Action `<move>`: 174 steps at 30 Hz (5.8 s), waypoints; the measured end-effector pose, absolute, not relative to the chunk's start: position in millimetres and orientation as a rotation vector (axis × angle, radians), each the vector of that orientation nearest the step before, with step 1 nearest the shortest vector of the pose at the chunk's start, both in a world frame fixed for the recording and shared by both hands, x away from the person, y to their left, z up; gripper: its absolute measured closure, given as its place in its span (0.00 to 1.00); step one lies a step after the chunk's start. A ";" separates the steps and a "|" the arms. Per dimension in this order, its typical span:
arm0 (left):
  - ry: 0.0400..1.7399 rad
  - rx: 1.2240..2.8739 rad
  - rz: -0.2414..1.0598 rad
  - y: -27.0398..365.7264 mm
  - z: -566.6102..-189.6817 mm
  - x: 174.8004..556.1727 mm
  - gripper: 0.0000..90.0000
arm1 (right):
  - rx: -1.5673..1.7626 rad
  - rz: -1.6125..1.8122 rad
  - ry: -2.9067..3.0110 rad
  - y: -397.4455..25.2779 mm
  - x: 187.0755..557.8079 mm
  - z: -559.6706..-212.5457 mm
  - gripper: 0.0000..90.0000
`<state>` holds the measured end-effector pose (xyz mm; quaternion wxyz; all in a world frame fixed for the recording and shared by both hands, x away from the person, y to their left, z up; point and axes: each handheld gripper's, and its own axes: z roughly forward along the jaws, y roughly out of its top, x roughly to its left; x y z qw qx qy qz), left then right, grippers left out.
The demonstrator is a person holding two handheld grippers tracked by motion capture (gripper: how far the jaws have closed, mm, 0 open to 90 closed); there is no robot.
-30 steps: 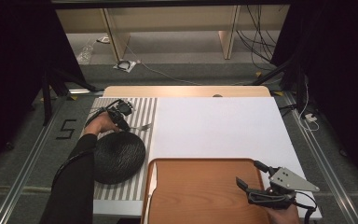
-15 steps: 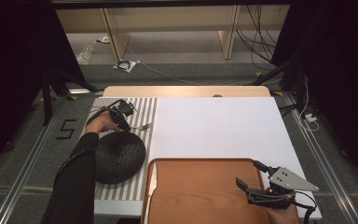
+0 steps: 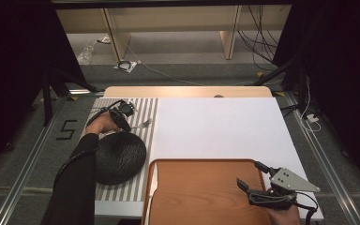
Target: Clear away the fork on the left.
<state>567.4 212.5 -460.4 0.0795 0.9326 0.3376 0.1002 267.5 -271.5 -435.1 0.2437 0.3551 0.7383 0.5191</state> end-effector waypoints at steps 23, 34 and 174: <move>1.044 2.778 0.344 212.5 -457.1 569.2 0.93 | 0.968 1.409 2.021 -271.9 266.9 -434.9 0.19; 1.038 2.718 0.529 220.3 -431.0 567.4 0.93 | 0.967 1.414 2.012 -272.2 267.5 -435.0 0.19; 0.408 2.810 -0.062 39.6 -445.8 271.1 0.93 | 0.961 1.395 2.003 -273.1 262.2 -432.5 0.19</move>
